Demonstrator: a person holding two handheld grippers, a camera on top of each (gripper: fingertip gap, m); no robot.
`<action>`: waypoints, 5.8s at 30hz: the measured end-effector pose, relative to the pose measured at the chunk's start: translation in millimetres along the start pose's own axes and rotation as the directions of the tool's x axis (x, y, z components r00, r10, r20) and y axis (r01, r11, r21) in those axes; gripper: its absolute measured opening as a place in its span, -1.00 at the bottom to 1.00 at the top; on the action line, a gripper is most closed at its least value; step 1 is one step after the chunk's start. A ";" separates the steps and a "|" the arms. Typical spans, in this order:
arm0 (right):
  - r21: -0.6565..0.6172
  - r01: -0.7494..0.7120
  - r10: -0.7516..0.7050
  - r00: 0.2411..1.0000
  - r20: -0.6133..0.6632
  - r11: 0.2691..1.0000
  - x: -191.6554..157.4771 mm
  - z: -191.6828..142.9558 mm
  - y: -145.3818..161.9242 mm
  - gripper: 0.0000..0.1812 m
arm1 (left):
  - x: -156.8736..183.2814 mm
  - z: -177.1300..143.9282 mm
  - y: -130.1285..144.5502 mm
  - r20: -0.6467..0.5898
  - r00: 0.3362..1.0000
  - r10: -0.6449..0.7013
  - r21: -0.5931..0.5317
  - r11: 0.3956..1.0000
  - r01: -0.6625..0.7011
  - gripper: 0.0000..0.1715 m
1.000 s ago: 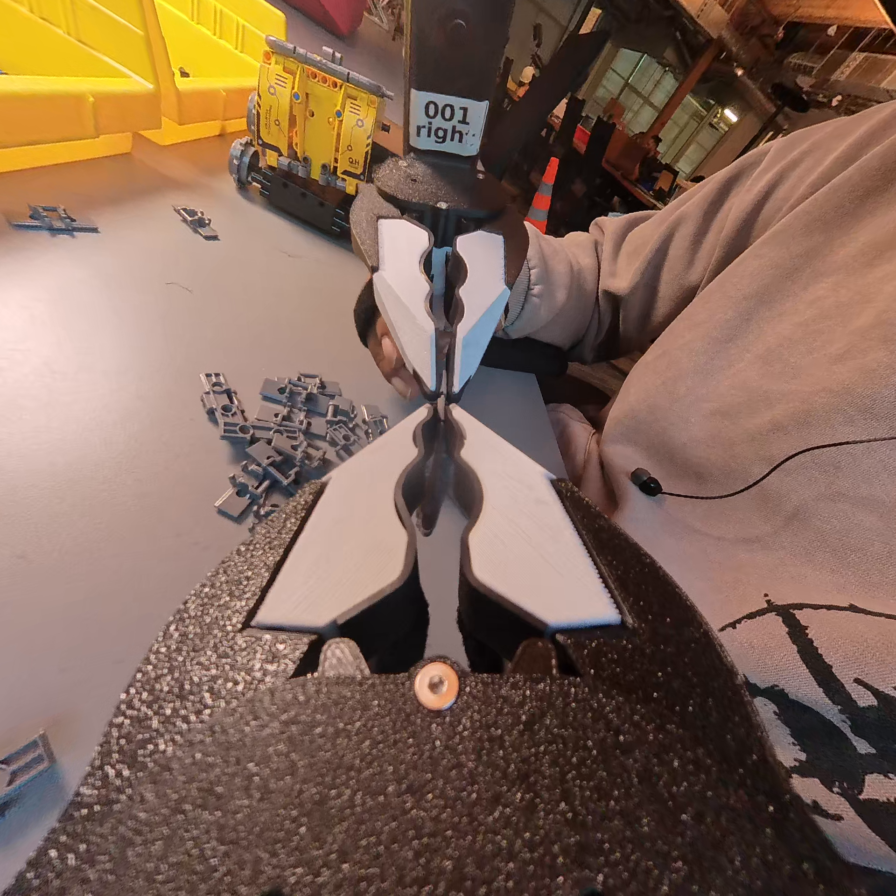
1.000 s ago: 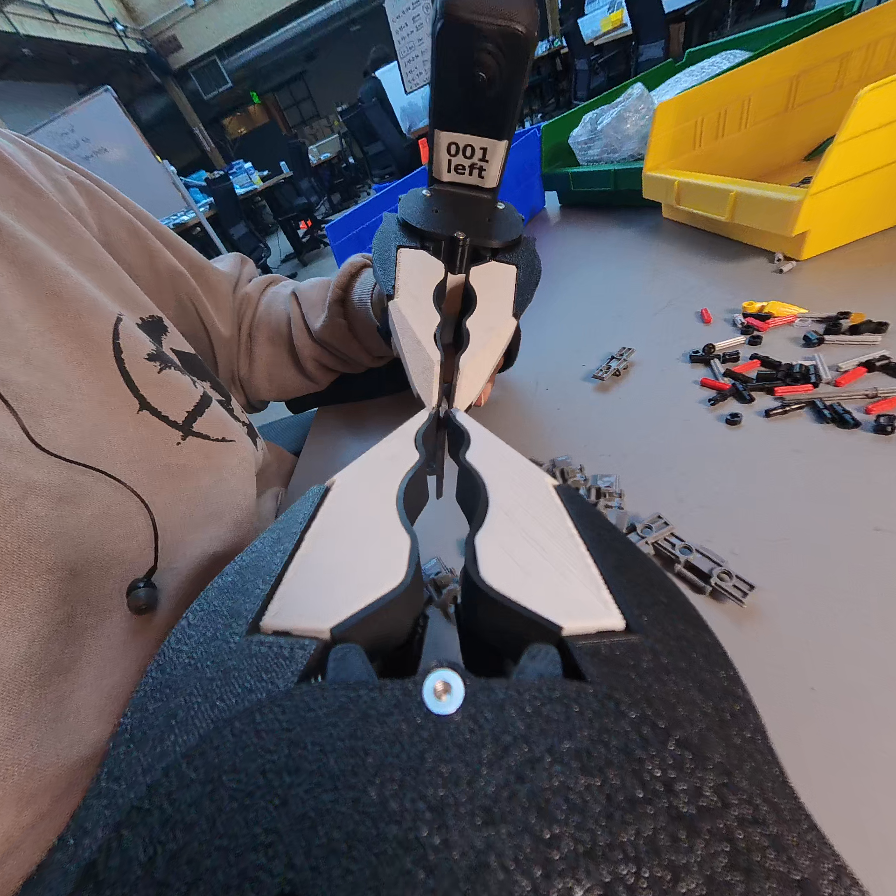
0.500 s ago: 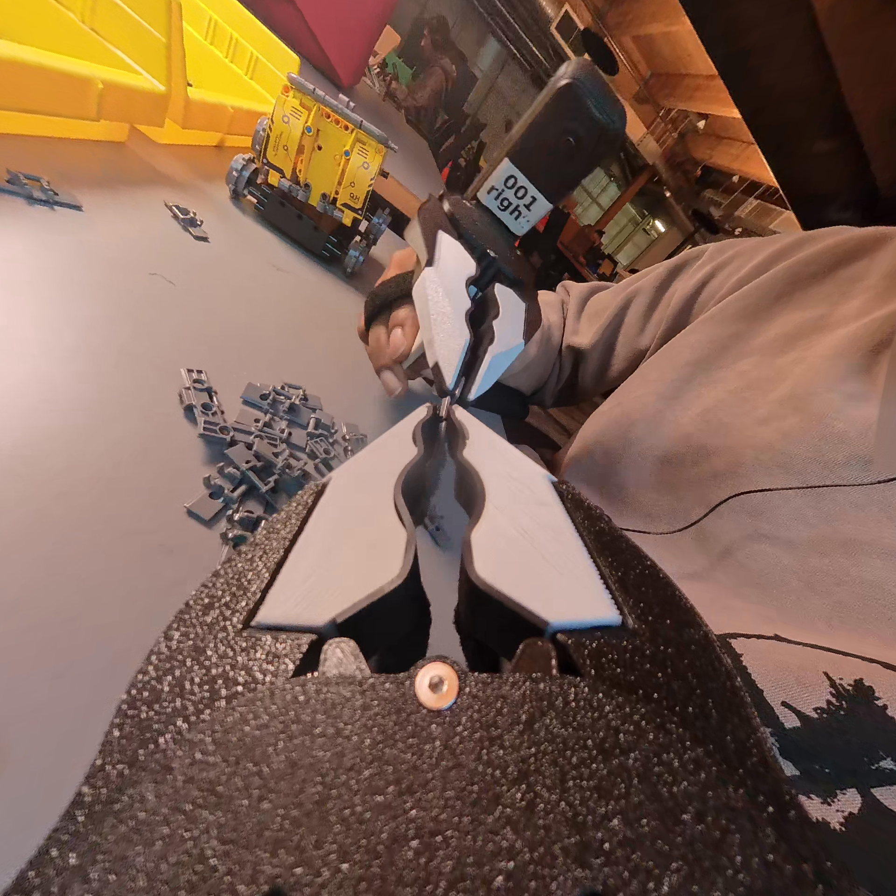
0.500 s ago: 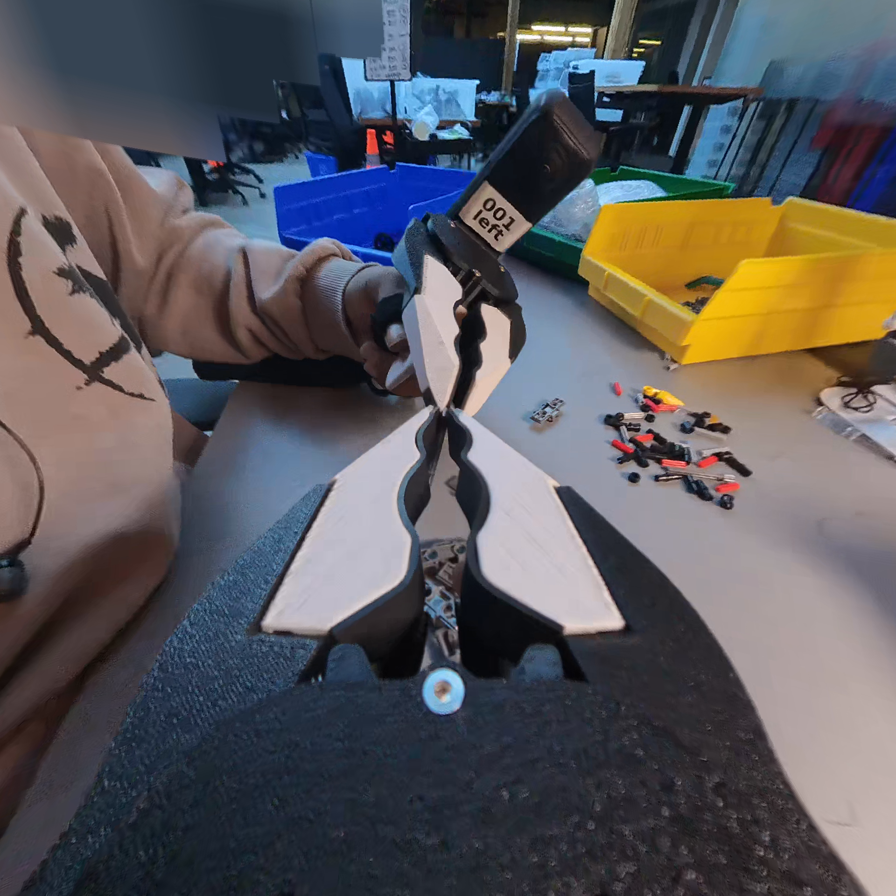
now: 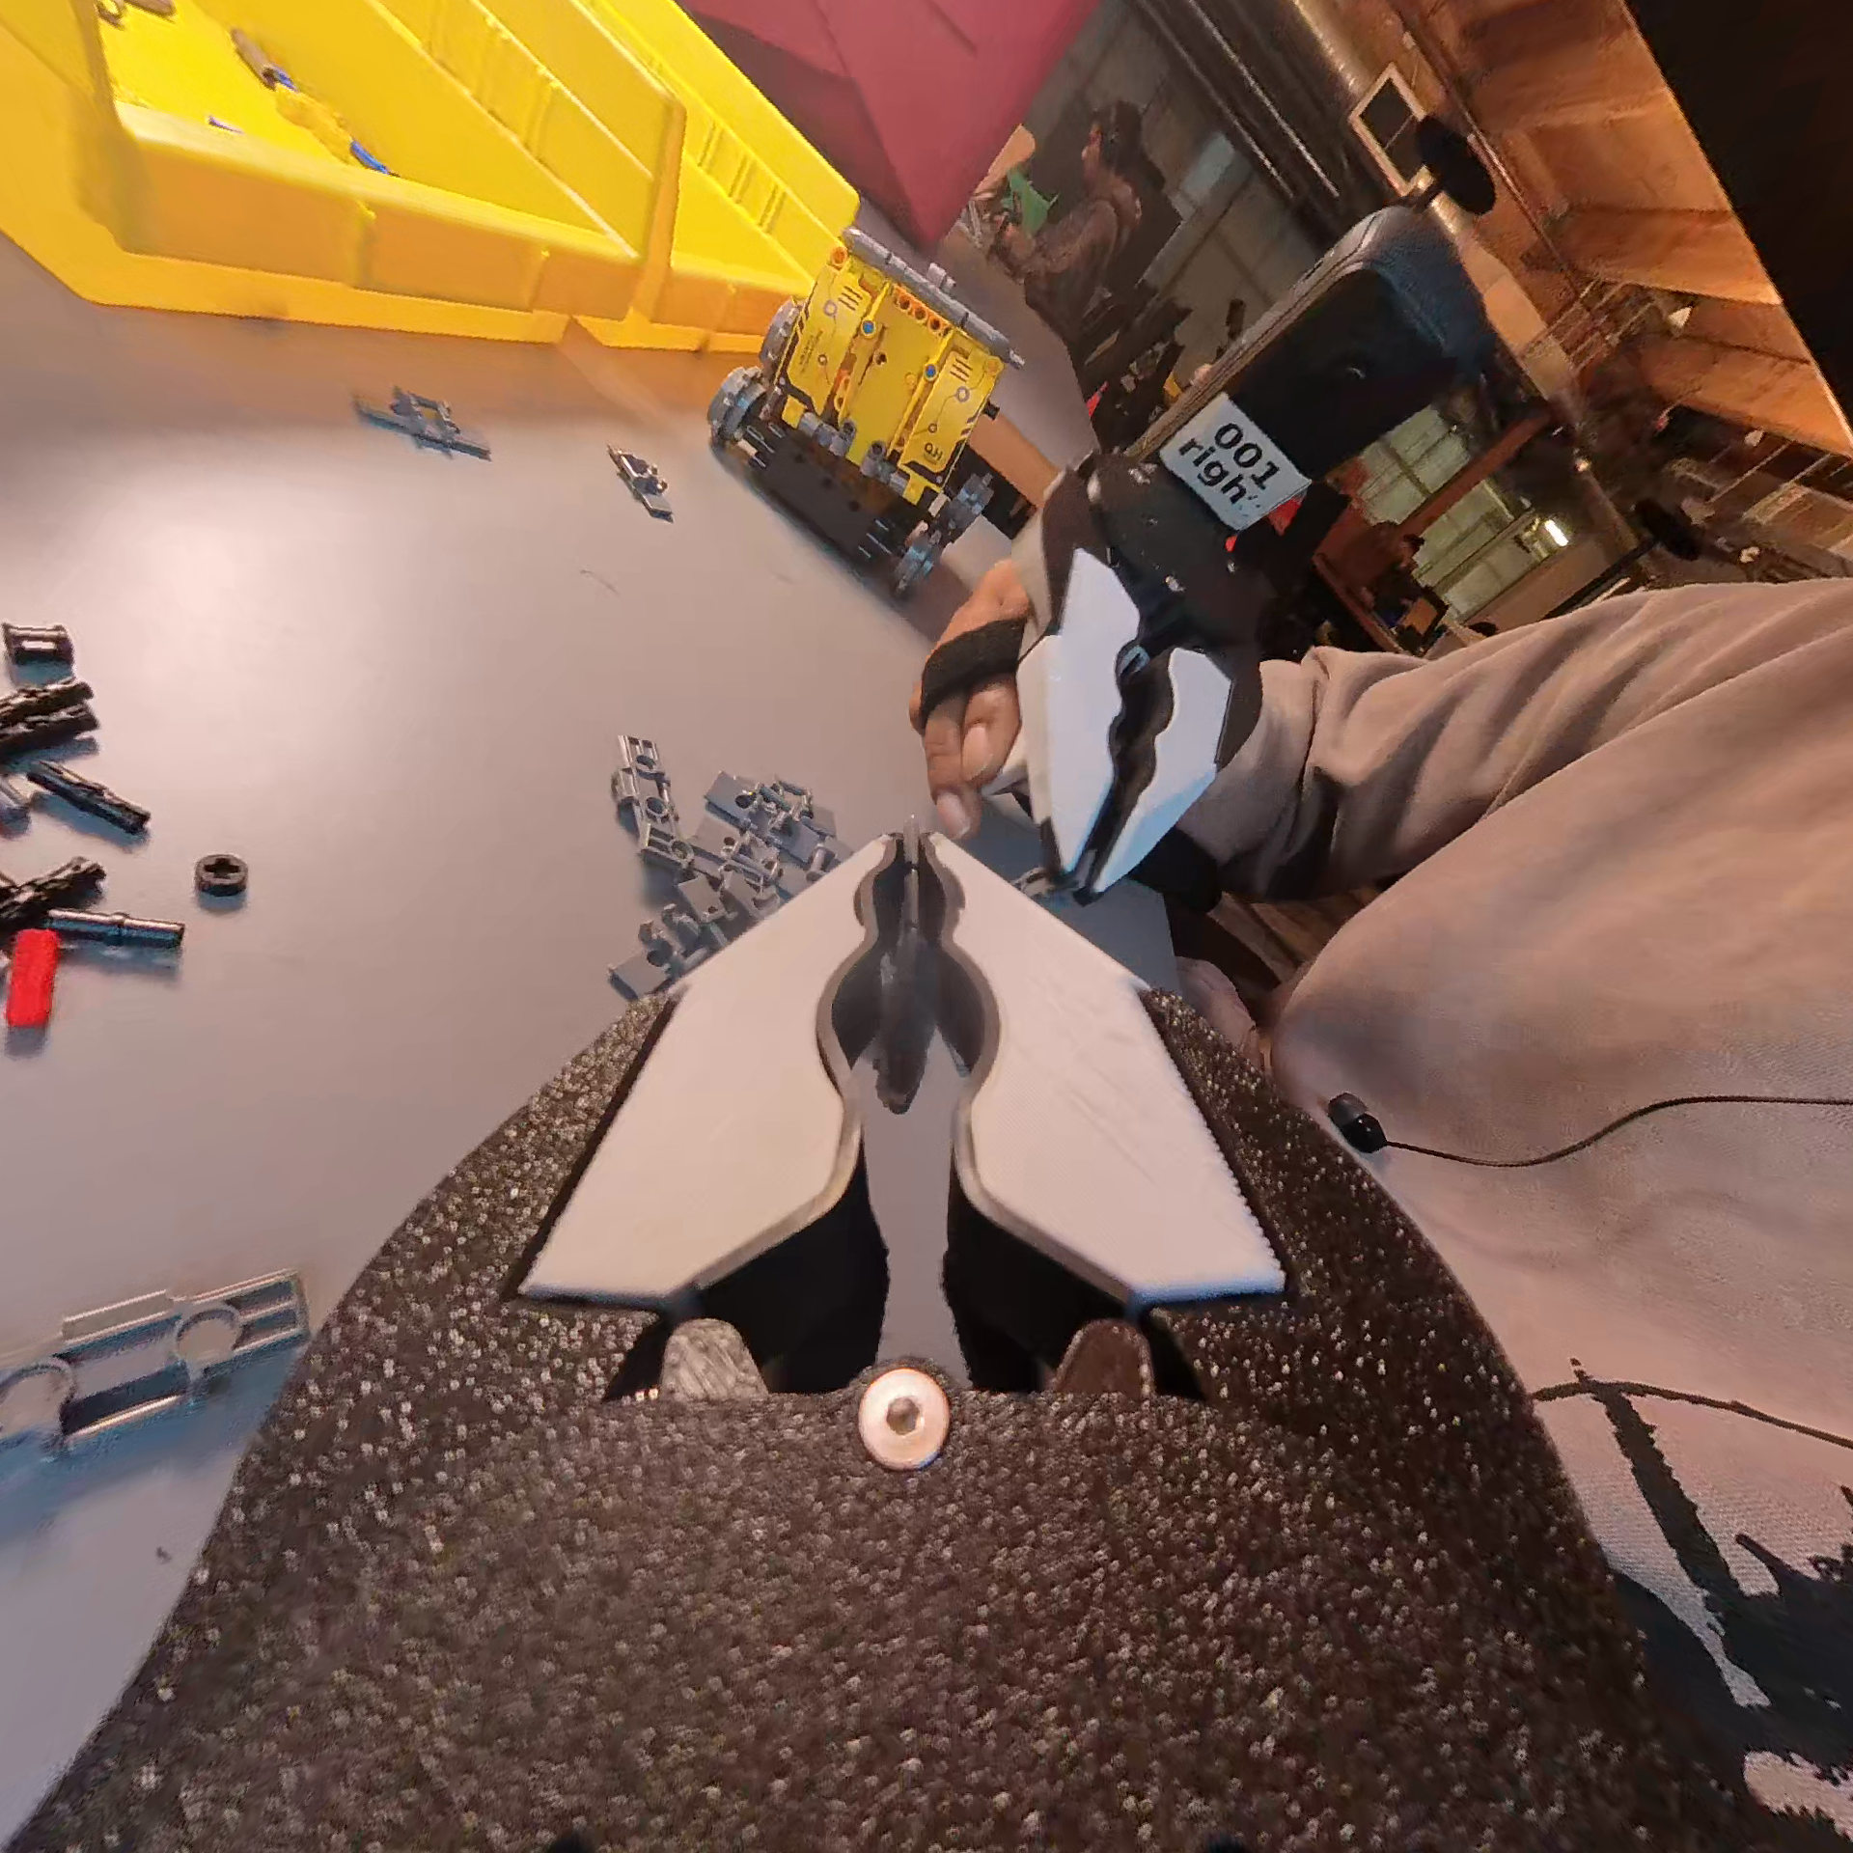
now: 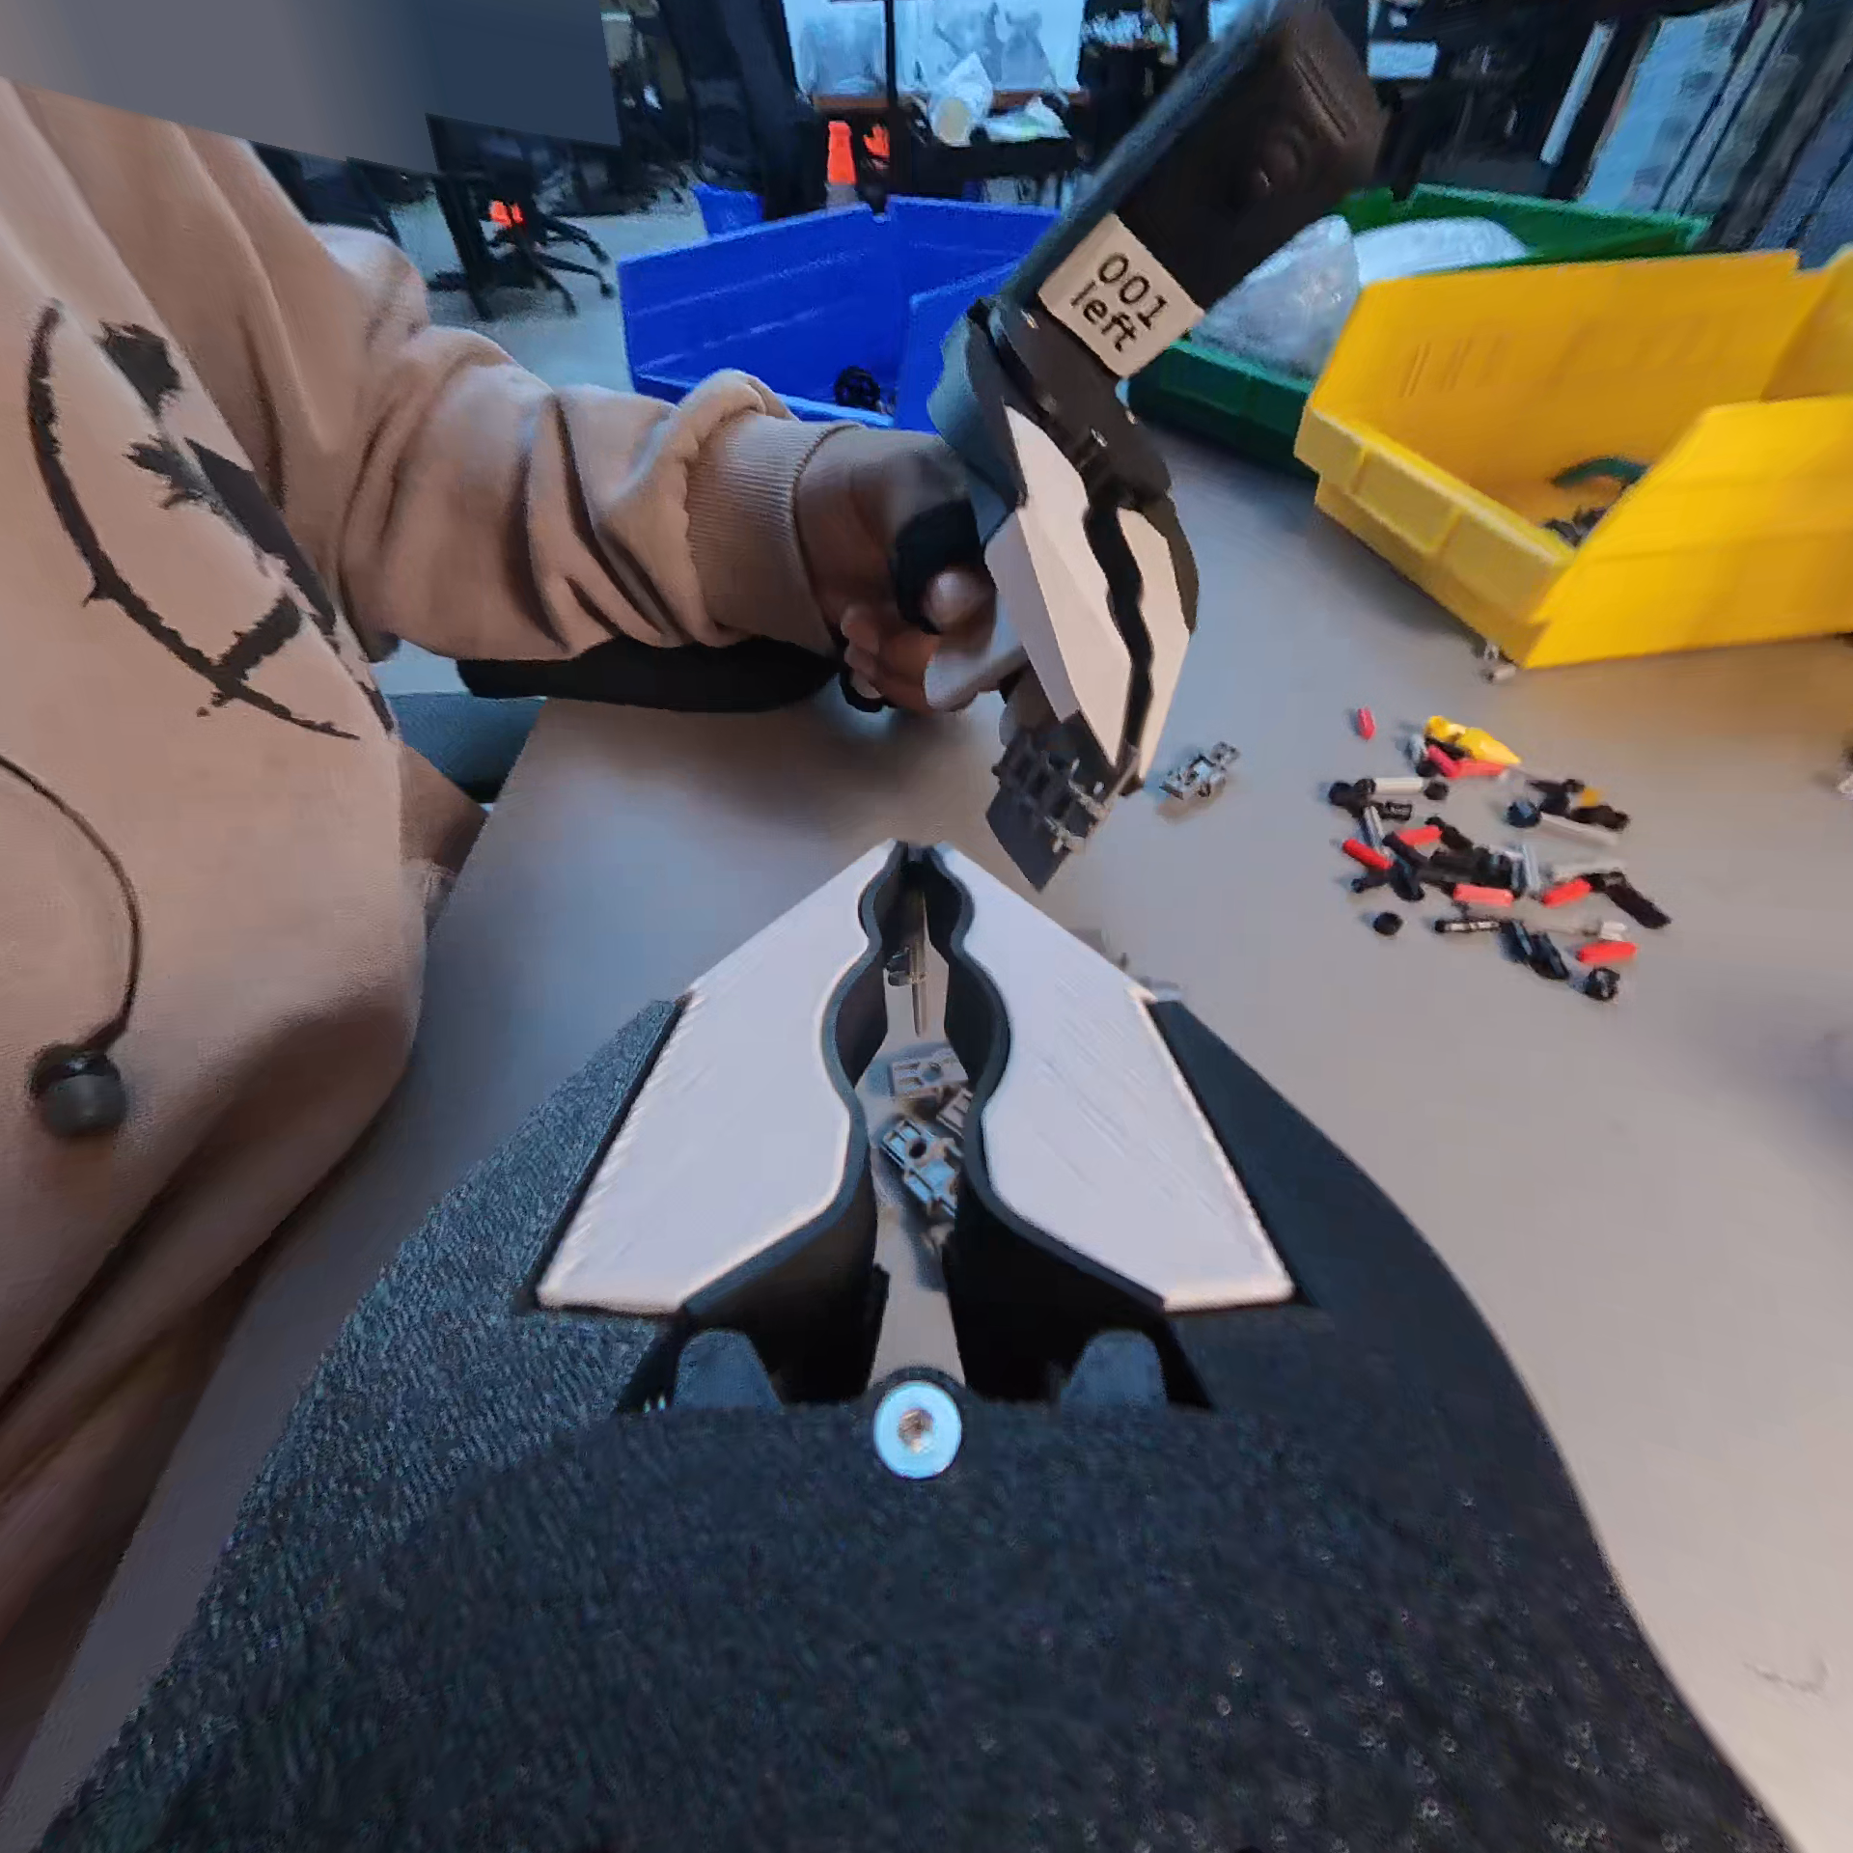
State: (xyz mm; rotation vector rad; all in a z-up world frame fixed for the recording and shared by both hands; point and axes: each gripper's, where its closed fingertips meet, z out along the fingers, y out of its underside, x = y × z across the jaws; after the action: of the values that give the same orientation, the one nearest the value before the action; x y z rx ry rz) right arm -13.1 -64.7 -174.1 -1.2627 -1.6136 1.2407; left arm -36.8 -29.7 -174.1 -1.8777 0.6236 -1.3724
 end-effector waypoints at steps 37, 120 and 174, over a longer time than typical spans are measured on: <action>0.126 -0.295 0.286 0.954 0.085 0.947 10.2 0.7 -13.9 -0.75 | 34.8 8.0 -1.7 -0.146 0.985 0.095 0.025 0.995 -0.093 -0.97; 0.112 -0.242 0.246 0.969 -0.021 0.964 20.4 -0.8 -12.2 -0.94 | 28.7 7.9 -0.2 -0.105 0.985 0.135 0.024 0.991 -0.133 -0.96; 0.052 0.304 -0.304 0.953 -0.020 0.951 -37.3 22.5 -29.4 -1.00 | 1.2 0.4 -3.8 -0.006 0.999 -0.045 0.017 0.999 0.045 -0.97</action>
State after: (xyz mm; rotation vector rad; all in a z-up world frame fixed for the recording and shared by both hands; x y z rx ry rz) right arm -32.5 -107.9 -151.2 -0.9422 -1.6801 1.0737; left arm -36.2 -28.0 -170.5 -1.8850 0.5736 -1.4079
